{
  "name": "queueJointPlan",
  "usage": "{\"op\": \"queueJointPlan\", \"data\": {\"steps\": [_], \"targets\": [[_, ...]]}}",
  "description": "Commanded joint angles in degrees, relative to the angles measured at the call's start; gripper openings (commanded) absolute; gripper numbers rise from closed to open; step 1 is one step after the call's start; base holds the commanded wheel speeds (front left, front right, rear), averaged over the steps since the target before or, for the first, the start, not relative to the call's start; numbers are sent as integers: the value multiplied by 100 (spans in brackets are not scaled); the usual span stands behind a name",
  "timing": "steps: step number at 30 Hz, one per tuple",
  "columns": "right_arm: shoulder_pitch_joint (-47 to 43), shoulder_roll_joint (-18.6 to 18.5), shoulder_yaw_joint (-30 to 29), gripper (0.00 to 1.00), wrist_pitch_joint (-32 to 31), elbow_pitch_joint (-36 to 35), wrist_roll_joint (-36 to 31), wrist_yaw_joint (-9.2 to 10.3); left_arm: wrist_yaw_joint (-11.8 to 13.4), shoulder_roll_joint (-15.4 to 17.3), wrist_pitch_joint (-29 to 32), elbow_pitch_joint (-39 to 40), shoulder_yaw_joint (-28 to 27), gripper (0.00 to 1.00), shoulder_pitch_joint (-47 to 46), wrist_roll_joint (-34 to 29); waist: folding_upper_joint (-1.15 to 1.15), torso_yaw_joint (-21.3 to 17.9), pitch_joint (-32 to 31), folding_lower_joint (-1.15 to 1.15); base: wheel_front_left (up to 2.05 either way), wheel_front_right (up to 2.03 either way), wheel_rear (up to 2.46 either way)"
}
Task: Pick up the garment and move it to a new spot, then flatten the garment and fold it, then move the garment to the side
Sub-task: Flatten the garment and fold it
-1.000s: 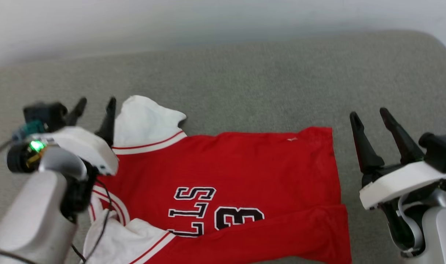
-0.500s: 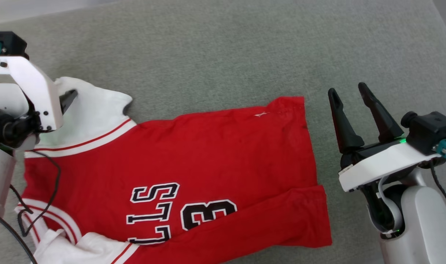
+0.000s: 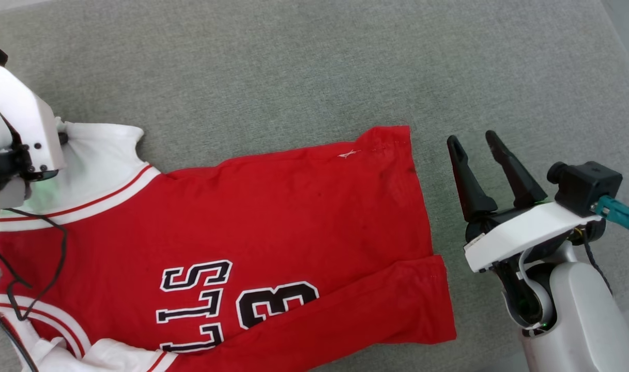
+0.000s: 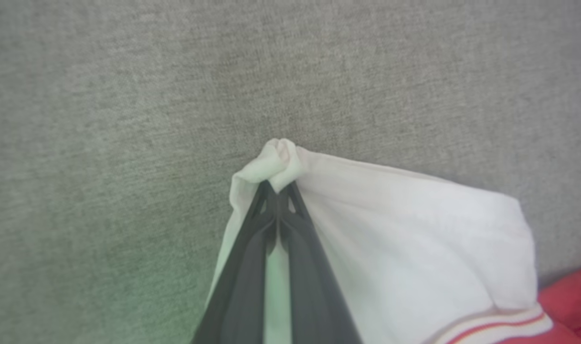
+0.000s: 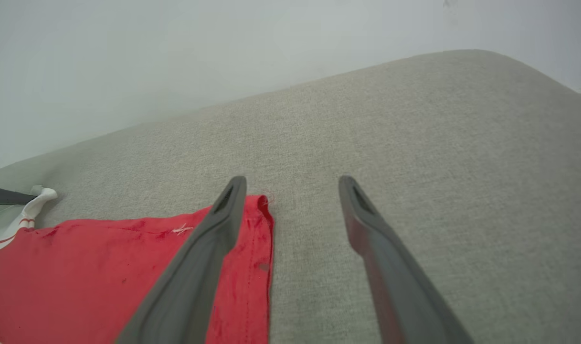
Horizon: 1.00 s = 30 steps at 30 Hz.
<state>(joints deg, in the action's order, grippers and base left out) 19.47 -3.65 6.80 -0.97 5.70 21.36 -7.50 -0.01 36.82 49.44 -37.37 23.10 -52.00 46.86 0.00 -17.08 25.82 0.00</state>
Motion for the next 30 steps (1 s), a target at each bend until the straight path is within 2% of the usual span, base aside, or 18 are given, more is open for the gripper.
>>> {"op": "queueJointPlan", "data": {"steps": [1,5,13,21,27,28,29,30], "targets": [[129,-40,-10,100,-86,59,70,2,10,-253,-62,-200,172,0,498,-29,0,51,-45,0,0,0,0],[262,-261,65,100,-615,416,334,2,-33,-287,-661,-95,81,0,325,-125,0,257,-182,0,0,0,0],[816,-755,309,100,-1592,1221,631,2,-31,-638,-1613,174,21,0,126,-238,0,837,-420,0,0,0,0],[1530,-1235,781,100,-2817,1969,755,2,-143,-971,-2121,673,65,0,274,-192,0,1389,-458,0,0,0,0],[1650,-1317,1064,100,-4041,2812,873,2,-168,-1096,-2403,982,92,0,475,-186,0,1609,-457,0,0,0,0],[1631,-1306,1054,66,-4217,2951,895,2,-160,-1112,-2447,1022,96,0,513,-192,0,1632,-464,0,0,0,0],[1628,-1273,1046,20,-4371,3051,918,3,-141,-1119,-2498,1064,88,0,553,-191,0,1648,-470,0,0,0,0],[1646,-1243,1036,0,-4439,3088,937,3,-131,-1126,-2529,1099,93,0,599,-191,0,1666,-480,0,0,0,0]]}}
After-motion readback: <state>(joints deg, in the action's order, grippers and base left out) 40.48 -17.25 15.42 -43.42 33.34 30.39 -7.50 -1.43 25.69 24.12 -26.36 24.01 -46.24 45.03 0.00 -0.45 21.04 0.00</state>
